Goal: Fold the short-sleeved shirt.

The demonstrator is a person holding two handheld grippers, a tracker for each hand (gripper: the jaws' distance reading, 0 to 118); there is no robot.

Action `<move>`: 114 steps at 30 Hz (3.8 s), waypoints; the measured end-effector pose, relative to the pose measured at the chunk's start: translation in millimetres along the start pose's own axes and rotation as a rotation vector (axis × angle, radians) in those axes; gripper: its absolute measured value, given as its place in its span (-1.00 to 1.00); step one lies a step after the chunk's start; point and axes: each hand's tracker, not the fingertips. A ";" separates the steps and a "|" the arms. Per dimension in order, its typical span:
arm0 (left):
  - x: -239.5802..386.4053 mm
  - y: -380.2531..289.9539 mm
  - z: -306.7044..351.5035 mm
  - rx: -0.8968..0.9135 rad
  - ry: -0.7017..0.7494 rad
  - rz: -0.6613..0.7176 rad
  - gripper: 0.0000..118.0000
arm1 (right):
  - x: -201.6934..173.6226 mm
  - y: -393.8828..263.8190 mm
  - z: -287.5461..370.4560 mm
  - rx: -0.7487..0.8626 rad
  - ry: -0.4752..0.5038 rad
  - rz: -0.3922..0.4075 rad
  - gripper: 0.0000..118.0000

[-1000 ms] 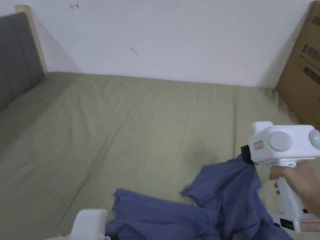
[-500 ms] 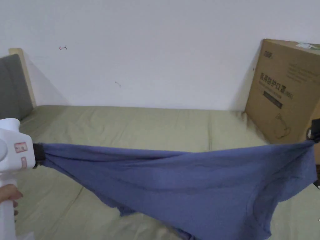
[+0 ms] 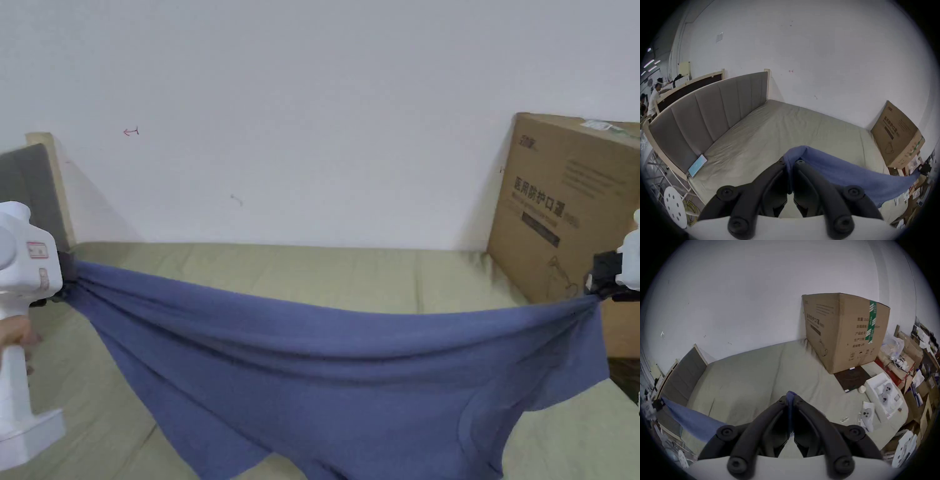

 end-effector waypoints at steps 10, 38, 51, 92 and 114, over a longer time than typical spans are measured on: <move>4.8 91.4 -84.0 0.042 0.079 -0.094 -0.94 | -46.8 70.2 -85.4 0.021 -0.010 0.009 -0.93; -55.0 -81.4 -172.2 -0.223 0.215 -0.157 -0.94 | -52.5 -101.4 -226.7 -0.335 -0.013 -0.016 -0.93; -136.2 -220.5 -57.1 -0.382 0.209 -0.120 -0.94 | 3.0 -249.5 -140.8 -0.445 -0.008 -0.149 -0.93; 29.4 -274.9 -17.8 -0.368 -0.231 -0.286 -1.00 | 20.7 -290.4 -71.2 -0.299 -0.016 -0.157 0.58; 31.2 -233.4 -90.3 -0.424 -0.174 -0.301 -1.00 | -8.9 -272.9 -91.9 -0.313 -0.044 -0.004 -0.94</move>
